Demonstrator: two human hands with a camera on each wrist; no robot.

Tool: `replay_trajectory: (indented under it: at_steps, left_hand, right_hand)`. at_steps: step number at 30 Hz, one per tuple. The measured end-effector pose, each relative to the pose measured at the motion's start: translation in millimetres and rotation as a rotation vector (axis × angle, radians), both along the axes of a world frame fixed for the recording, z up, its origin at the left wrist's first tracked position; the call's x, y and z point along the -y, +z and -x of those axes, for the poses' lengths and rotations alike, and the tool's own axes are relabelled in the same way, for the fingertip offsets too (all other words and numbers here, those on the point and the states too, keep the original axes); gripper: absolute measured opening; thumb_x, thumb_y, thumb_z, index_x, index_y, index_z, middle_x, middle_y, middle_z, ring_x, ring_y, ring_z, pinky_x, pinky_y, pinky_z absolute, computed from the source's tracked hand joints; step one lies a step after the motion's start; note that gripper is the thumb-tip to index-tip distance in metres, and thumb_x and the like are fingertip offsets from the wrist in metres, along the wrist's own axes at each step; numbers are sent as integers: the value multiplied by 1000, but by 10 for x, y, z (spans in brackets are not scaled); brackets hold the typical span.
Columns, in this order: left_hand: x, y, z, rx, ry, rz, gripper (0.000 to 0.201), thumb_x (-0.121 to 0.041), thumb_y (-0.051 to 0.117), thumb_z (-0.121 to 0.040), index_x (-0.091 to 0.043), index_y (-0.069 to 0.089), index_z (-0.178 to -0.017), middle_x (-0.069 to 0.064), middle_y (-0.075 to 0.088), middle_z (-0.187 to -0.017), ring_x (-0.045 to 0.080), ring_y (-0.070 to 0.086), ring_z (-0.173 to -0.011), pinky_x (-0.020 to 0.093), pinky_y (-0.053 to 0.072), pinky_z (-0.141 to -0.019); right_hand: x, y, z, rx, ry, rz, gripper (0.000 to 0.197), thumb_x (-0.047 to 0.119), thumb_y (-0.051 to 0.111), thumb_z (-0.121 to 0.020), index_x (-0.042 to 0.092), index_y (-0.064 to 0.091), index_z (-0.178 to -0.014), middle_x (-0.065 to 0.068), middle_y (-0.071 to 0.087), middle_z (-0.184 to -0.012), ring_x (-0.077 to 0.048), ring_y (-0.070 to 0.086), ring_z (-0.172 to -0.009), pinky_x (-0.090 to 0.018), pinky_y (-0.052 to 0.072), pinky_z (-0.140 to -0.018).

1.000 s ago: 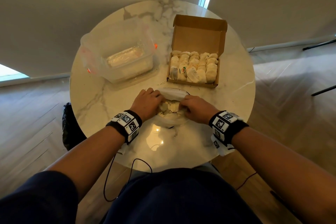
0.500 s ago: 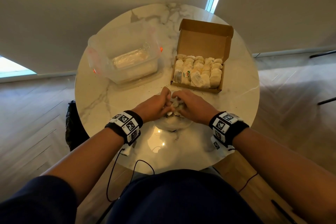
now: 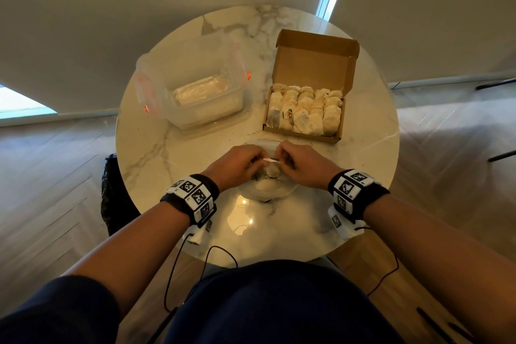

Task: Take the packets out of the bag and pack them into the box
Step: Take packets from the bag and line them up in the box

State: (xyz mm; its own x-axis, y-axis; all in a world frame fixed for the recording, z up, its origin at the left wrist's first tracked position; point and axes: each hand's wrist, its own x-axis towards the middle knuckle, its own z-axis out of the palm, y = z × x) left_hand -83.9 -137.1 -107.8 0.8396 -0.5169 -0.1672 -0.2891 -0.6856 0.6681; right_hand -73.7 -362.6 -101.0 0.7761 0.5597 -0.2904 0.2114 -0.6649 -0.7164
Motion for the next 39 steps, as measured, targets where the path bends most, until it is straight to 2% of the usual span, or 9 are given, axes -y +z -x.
replay_trajectory:
  at_steps: [3,6,13,19,25,29,33,36,39]
  left_hand:
    - [19,27,-40,39,7,-14,20,-27,58,-100,-13,66,-111,0,68,-99,12,58,-85,21,42,-76]
    - [27,24,-77,46,44,-64,19,-23,58,-98,-15,67,-113,-1,70,-102,11,58,-86,24,44,-78]
    - [-79,-153,-102,63,-43,-503,34,-17,64,-86,-25,68,-119,1,68,-110,24,59,-100,39,49,-82]
    - [23,-286,-111,160,-49,-585,41,-43,55,-94,-32,58,-133,2,58,-121,26,56,-107,39,43,-84]
    - [44,-288,-124,160,-47,-521,27,-40,57,-94,-29,63,-118,1,58,-114,24,55,-102,36,40,-80]
    - [-43,-238,-133,146,-76,-300,22,-31,62,-94,-20,67,-112,4,61,-109,25,56,-95,37,44,-78]
    - [-40,-91,-128,-35,-53,-117,7,-29,56,-99,-23,58,-101,-7,59,-91,9,52,-81,27,42,-72]
    - [-11,-27,-93,-135,10,-71,11,-26,52,-102,-24,53,-112,-8,62,-90,5,57,-77,24,45,-68]
    - [-14,-67,-72,-148,-38,-106,28,-17,49,-102,-22,55,-128,-5,64,-107,11,59,-91,18,42,-74]
  right_hand:
    - [-42,12,9,10,41,53,14,34,64,-92,24,54,-93,5,57,-78,-13,52,-70,-29,40,-62]
    - [-81,-26,7,79,50,115,21,30,56,-99,21,51,-81,3,52,-72,-17,49,-67,-32,34,-61]
    - [-20,-145,11,43,-17,193,17,27,51,-101,13,60,-97,-13,66,-90,-28,59,-81,-36,44,-69]
    - [10,-204,13,29,-38,181,19,28,52,-100,12,62,-100,-14,66,-91,-30,60,-83,-36,46,-69]
    - [34,-200,0,19,-52,153,16,26,53,-100,12,60,-93,-5,58,-80,-27,58,-78,-36,43,-68]
    - [45,-205,-28,44,-42,143,21,24,53,-100,7,64,-93,-11,65,-87,-19,50,-75,-31,34,-66]
    - [53,-196,-55,54,-41,124,23,23,53,-100,5,64,-91,-11,64,-87,-19,50,-75,-31,31,-66]
    - [67,-189,-57,46,-68,110,22,24,53,-100,8,62,-88,-8,63,-83,-21,53,-74,-31,34,-65]
    - [83,-185,-40,47,-89,105,20,24,53,-100,10,60,-87,-5,61,-78,-19,52,-71,-30,32,-64]
